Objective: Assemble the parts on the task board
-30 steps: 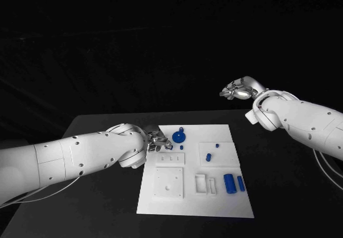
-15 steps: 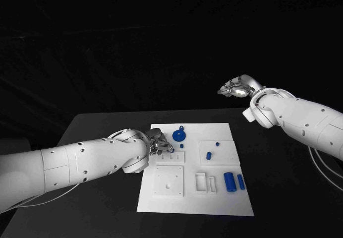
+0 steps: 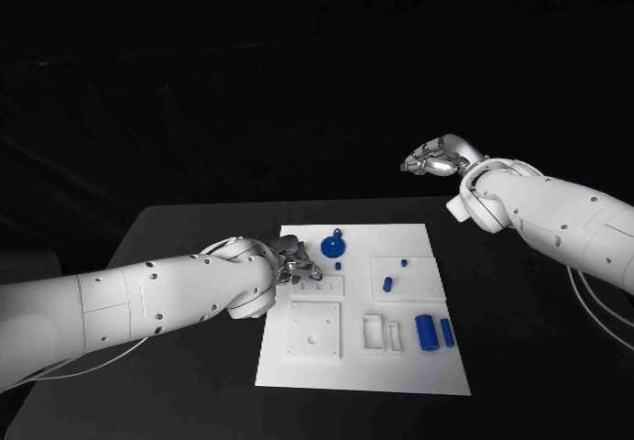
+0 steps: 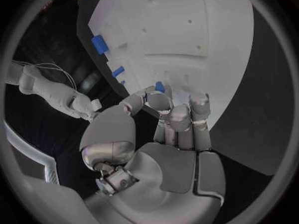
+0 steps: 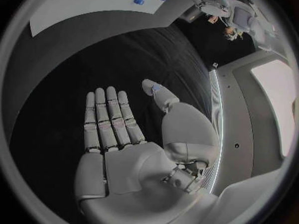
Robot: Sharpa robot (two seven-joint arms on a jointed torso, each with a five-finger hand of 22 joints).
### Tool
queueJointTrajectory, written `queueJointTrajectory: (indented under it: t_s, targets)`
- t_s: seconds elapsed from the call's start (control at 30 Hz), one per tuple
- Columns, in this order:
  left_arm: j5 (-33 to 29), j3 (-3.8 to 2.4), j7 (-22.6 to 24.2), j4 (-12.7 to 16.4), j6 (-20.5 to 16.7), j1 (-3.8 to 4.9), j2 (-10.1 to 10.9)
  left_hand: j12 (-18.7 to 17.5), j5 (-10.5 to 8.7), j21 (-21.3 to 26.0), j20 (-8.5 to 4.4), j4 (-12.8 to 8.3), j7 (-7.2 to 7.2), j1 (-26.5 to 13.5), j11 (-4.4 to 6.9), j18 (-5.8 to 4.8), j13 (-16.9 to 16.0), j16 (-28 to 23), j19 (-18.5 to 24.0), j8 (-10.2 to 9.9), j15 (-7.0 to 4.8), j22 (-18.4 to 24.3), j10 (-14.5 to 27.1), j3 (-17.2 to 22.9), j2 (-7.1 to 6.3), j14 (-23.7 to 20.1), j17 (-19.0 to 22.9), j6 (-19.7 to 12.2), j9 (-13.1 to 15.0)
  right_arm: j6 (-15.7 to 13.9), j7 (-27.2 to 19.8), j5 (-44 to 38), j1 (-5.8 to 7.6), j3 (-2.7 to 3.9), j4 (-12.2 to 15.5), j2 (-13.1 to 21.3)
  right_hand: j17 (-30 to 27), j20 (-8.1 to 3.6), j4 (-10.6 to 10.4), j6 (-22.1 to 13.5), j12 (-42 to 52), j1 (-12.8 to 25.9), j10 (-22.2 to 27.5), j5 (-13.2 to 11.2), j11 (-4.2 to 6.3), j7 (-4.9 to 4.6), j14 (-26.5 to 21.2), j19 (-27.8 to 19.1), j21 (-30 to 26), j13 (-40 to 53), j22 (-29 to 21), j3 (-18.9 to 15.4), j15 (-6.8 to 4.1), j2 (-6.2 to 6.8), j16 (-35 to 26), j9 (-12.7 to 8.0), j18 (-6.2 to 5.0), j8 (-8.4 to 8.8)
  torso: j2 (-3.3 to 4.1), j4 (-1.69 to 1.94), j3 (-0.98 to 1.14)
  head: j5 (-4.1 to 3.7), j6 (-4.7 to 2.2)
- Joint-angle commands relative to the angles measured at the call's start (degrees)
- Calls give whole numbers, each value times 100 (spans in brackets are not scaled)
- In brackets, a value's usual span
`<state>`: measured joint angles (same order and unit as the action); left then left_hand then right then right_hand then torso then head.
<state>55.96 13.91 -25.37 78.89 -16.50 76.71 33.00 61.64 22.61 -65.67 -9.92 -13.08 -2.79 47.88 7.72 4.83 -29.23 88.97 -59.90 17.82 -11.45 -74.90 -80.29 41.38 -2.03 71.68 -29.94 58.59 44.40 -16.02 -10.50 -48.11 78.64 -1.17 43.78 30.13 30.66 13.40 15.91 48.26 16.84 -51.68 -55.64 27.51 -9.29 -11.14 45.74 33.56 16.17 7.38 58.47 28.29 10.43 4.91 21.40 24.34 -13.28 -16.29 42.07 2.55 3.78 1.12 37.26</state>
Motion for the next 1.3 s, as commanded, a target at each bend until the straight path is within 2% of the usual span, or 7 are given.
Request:
queueJointTrajectory:
  t_s: [0.03,0.2,0.5,0.63,0.77,1.3]
  targets:
    - [-65,-2,-16,-15,200,-12,-7,31,-4,-35,-587,-29,440,1,18,83,-6,13,-44,18,-212,-6,14,46,61,156,-8,1486,560,59,-45,29,7,4,-6,3,-19,3,1,-48,-27,-45,-39,23,4,7,-33,-22,-34,-16,9,-47,6,-5,3,-7,100,-30,3,-3,1,2,16]
    - [-139,-2,-35,-10,349,-22,-12,53,-53,-41,-584,-21,441,-28,19,86,-29,20,-41,29,-210,-11,26,46,87,153,-24,1495,527,70,-42,29,7,4,-2,-2,-49,4,-1,-49,-44,-48,-54,57,3,6,-34,-25,-40,-40,18,-47,8,-9,12,-12,98,-34,8,5,-7,-8,41]
    - [-90,-2,-34,-80,409,-55,-61,78,-176,-48,-580,7,442,-76,19,92,-60,20,-35,49,-209,-16,45,43,134,145,-44,1501,472,91,-43,25,7,4,23,-16,-114,9,-5,-53,-82,-53,-82,144,0,4,-38,-29,-54,-93,37,-51,11,-8,36,-25,95,-40,7,3,-6,-17,60]
    - [-23,-2,-19,-108,378,-68,-77,93,-284,-52,-579,36,444,-107,22,97,-79,19,-32,69,-209,-18,51,39,161,143,-57,1505,440,101,-45,25,6,4,24,-28,-151,13,-8,-55,-102,-54,-99,213,0,4,-43,-31,-63,-122,48,-53,14,-8,50,-33,94,-43,6,-3,-1,-9,64]
    - [42,-2,-5,-131,358,-71,-92,110,-486,-55,-579,78,449,-133,26,105,-101,19,-29,100,-212,-19,58,39,185,143,-75,1510,401,105,-49,25,6,3,40,-34,-162,14,-10,-56,-107,-51,-104,226,-2,3,-45,-33,-66,-131,51,-56,16,-8,54,-35,94,-44,9,-1,-2,-15,69]
    - [159,-2,3,-213,372,-99,-155,126,-637,-61,-579,118,457,-144,32,114,-122,19,-31,146,-213,-21,59,40,198,145,-95,1523,366,122,-54,25,5,3,79,-50,-210,18,-16,-57,-130,-47,-124,284,-4,3,-55,-41,-81,-166,64,-63,21,-14,72,-45,93,-50,9,-2,-1,-35,98]
